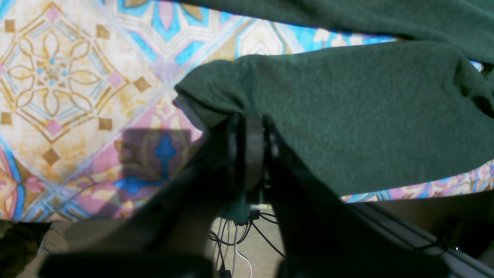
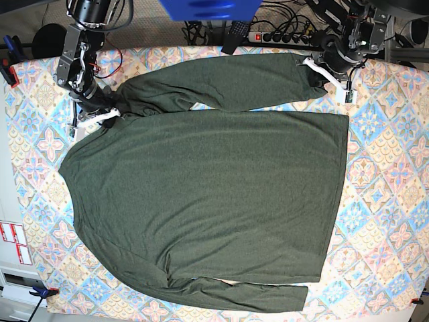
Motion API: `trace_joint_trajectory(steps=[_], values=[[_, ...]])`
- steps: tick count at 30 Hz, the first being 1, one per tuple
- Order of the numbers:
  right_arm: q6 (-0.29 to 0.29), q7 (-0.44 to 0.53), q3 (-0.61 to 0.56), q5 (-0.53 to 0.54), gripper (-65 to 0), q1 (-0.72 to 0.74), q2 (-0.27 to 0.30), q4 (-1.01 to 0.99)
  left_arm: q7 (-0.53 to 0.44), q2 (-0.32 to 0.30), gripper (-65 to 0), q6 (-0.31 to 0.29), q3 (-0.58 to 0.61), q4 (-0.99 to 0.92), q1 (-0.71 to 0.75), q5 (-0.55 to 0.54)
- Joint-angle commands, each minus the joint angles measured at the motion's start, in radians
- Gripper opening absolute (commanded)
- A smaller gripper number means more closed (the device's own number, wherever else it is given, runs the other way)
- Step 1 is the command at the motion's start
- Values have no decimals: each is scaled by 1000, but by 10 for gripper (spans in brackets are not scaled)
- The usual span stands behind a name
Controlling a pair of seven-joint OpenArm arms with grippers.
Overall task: Fold the T-shirt properly
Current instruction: 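Move the right gripper to the other shoulder corner and grasp it, then pull both shoulder corners apart to stretch the shirt's collar edge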
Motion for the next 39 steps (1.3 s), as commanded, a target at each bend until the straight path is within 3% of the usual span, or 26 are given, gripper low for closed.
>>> trace_joint_trajectory(steps=[1,9,20,25,35,39], values=[[6,-11,1,7,-647,-4,4,12,-18,-11,-650,-2,-6,19,4,-4],[8,-20,159,7,-647,-59,4,47,-19,-37,-650,-2,-6,65,6,35],[8,-20,160,7,-648,-130,4,211,-19,-90,-650,-2,-7,69,46,40],[8,-21,159,7,-648,-125,4,213,-21,-82,-650,-2,-107,111,32,40],[8,-23,157,7,-648,-37,4,205,-12,-82,-650,-2,-133,123,-175,43],[8,-74,157,7,-648,10,4,205,-12,-80,-650,-2,-129,78,-240,43]])
